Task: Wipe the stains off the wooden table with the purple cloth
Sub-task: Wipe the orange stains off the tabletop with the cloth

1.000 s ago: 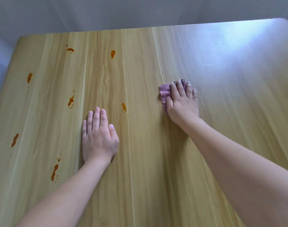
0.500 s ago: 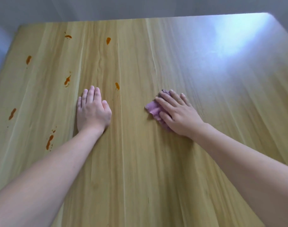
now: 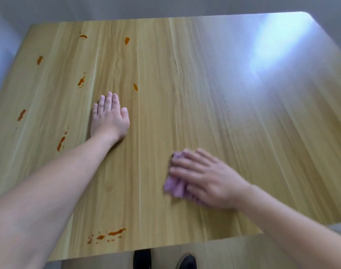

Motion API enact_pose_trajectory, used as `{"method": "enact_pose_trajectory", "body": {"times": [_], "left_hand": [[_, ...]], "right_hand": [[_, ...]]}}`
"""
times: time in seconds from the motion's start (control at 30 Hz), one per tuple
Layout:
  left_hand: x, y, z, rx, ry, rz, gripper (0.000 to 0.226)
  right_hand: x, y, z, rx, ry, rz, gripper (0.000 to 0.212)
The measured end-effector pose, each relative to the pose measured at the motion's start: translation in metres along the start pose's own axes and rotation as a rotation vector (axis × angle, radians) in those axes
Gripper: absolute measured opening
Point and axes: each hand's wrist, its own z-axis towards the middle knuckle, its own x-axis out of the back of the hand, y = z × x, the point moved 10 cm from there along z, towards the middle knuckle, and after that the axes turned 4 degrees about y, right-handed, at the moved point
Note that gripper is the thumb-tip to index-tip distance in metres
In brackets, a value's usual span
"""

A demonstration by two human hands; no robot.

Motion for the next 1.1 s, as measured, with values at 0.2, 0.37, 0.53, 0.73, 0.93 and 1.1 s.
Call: {"method": "enact_pose_trajectory", "body": {"times": [0.2,0.37,0.53,0.73,0.93,1.1], "left_hand": [[-0.003,-0.01,-0.092,-0.066,-0.037,0.016,0.06],[-0.003,-0.014,-0.111,-0.071,-0.016,0.022,0.06],[0.0,-0.012,-0.111,-0.07,0.001,0.001,0.059],[-0.001,-0.012,-0.114,-0.072,0.002,-0.014,0.059],[-0.003,-0.016,-0.111,-0.081,-0.039,-0.008,0.06],[-0.006,-0.02,-0.104,-0.154,-0.266,-0.108,0.062]], "right_hand": [[0.03,0.148,-0.005,-0.758,0.194,-0.021,0.056],[0.013,0.049,0.007,-0.69,0.264,0.012,0.061],[-0.019,-0.093,-0.023,-0.189,0.092,0.064,0.054],[0.012,0.069,-0.055,-0.59,0.158,-0.014,0.058],[0.004,0.057,-0.043,-0.892,0.197,-0.012,0.065],[-0.029,-0.115,0.009,-0.608,0.253,0.027,0.06]]}}
